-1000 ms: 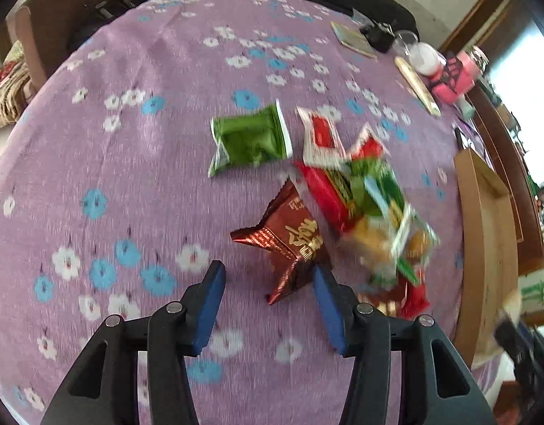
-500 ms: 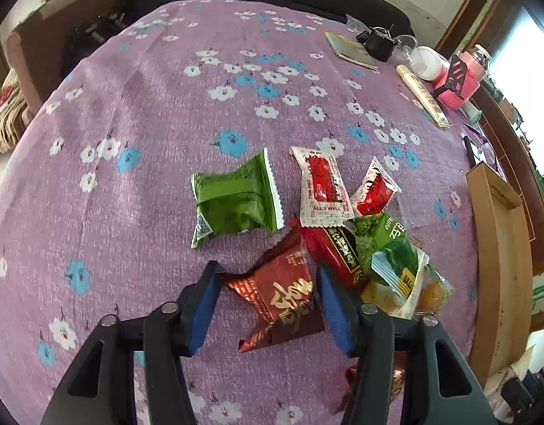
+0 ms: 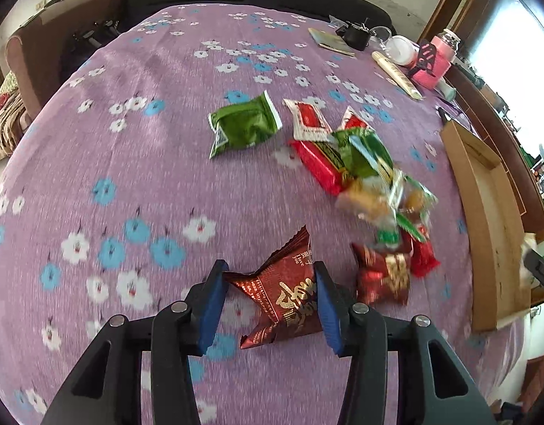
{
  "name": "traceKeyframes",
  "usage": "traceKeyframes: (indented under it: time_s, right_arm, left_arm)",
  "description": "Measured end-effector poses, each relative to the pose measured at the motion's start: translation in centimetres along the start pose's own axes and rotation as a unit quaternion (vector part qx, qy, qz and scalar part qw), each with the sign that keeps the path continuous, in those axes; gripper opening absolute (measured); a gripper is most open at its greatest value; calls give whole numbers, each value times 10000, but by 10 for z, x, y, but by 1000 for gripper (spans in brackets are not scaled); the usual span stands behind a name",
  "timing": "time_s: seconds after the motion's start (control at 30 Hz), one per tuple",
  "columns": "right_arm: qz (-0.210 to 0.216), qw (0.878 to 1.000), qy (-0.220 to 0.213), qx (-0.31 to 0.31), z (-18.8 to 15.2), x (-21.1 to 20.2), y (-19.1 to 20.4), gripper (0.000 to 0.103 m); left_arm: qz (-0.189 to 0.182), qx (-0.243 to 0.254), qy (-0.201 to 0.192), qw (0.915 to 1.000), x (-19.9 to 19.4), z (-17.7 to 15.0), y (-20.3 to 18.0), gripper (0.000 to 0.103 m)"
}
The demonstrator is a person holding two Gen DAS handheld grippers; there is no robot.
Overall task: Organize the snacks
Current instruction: 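Carry the white pastry toward the tray while the left gripper grasps a red-gold candy packet, then lower both held snacks into the cardboard tray and open both grippers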
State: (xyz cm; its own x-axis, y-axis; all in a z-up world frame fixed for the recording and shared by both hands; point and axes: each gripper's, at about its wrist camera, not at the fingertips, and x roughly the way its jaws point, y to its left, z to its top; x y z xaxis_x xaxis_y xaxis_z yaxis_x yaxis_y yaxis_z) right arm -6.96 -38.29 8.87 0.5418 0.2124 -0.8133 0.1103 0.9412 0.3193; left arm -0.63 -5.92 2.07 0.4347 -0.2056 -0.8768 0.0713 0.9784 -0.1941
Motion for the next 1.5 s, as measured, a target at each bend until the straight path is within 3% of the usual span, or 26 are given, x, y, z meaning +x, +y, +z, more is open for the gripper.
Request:
traceKeyframes:
  time_s: [0.2,0.47,0.7,1.1,1.5]
  right_arm:
    - [-479,9976,337,366,-15,12,-41,17]
    - [-412,9963,704,278,-50,7,-42,17]
    - [-343,9963,693,362,-68,-9,-44,17]
    - [-184,9983,197,512,-46,-37,-54,17]
    - [59,9988,63,491,13,-44,-71,17]
  left_arm:
    - [32,39,1,10000,-3,-6,-1,50]
    - [-128,83,80,9999,-6,-11,-7,50]
    - [-233,254,-12,9994,-17,-13,-18,50]
    - [-592,826,-285,9944,-48,5,-65,50]
    - [-1227,1679,-117,9781,-54,32,-178,50]
